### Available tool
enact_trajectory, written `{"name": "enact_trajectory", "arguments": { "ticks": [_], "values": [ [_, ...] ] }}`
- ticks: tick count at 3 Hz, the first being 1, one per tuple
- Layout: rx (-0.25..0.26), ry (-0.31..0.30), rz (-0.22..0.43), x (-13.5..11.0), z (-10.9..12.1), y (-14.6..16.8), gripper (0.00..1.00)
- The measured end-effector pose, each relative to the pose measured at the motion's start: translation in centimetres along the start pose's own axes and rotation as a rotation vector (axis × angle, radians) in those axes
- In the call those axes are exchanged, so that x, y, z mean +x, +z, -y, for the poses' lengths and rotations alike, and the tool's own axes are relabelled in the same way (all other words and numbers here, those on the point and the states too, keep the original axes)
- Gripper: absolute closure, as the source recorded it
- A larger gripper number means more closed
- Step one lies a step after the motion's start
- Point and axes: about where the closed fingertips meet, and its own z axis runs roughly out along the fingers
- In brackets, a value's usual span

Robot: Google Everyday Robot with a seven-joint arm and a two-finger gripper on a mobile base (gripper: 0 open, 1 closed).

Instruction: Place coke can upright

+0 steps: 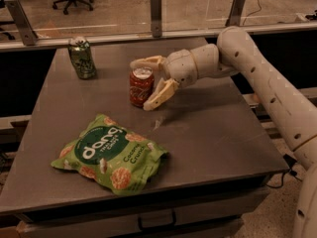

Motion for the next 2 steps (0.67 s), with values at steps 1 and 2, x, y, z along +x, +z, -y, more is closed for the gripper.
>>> {"name": "enact_trajectory", "arguments": {
  "ticks": [1,2],
  "values": [
    [0.014,0.004,-0.014,-0.2,-0.2,-0.4,0.0],
    [0.081,-0.015,-0.056,-1.9,-0.3,-3.0,0.0]
  ]
}}
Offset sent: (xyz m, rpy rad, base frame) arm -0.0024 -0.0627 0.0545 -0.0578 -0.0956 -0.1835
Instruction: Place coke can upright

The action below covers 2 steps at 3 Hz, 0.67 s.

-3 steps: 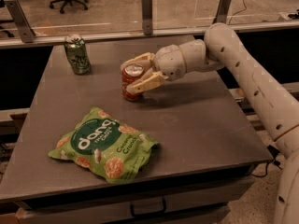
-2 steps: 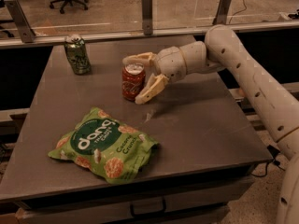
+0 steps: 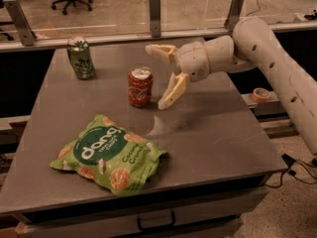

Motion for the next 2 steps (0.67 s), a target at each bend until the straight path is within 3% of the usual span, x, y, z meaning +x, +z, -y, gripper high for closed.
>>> {"name": "enact_trajectory", "arguments": {
  "ticks": [1,2],
  "values": [
    [0.145,-0.052,-0.078,-4.0,0.8,-5.4,0.0],
    [0.395,-0.119,-0.158,-10.5,1.4,-13.0,0.0]
  ]
}}
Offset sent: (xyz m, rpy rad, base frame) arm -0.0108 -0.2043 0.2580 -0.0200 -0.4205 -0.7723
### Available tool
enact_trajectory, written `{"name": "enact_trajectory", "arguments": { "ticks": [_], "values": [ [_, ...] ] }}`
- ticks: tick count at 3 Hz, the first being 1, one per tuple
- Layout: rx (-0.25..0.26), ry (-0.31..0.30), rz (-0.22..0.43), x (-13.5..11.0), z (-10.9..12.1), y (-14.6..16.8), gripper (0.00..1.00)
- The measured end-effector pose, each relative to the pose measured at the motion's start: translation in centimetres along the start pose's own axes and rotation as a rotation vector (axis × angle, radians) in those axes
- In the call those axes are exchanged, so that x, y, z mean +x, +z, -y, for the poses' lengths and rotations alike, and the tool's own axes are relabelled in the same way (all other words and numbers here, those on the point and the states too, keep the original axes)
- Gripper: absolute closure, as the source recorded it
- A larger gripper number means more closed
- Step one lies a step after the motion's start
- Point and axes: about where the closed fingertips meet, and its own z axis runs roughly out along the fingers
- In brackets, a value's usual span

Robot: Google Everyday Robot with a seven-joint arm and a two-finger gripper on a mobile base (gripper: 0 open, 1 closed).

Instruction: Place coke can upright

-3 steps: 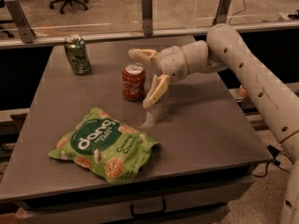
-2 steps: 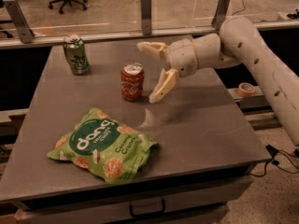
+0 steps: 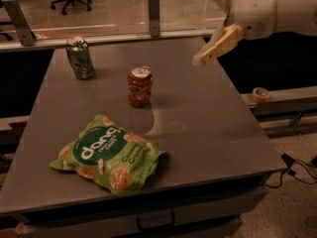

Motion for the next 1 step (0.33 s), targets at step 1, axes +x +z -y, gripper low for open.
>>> {"name": "enact_trajectory", "arguments": {
  "ticks": [1],
  "values": [
    [0.052,-0.01,0.0,-0.76,1.08,-0.48,0.0]
  ]
}}
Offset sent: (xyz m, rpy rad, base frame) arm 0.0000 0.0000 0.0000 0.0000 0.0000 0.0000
